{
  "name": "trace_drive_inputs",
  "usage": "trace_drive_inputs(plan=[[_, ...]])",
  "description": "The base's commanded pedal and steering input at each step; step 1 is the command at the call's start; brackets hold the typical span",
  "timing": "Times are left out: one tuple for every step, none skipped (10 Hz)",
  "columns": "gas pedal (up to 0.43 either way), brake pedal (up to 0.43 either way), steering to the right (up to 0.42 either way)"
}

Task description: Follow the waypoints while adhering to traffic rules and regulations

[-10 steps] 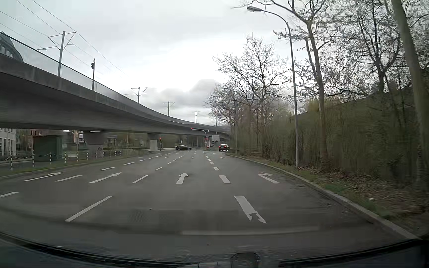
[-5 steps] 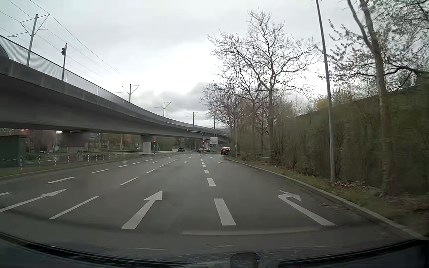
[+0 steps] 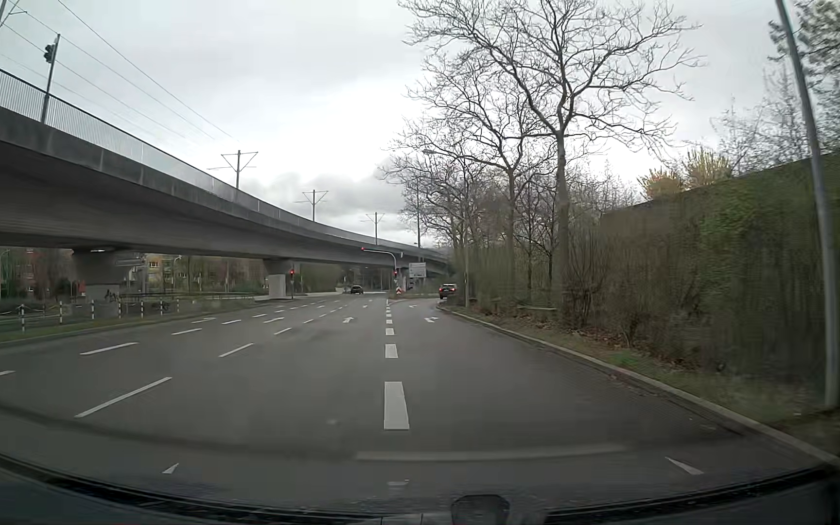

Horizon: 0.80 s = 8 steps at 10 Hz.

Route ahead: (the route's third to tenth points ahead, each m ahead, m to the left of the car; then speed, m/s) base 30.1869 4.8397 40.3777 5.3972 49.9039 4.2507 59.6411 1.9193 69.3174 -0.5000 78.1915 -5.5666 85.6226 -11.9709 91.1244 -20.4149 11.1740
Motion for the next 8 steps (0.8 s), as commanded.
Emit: trace_drive_inputs(plan=[[0.039, 0.000, -0.007], [0.039, 0.000, -0.007], [0.039, 0.000, -0.008], [0.039, 0.000, -0.009], [0.039, 0.000, -0.009], [0.039, 0.000, -0.010], [0.039, 0.000, -0.010], [0.039, 0.000, -0.011]])
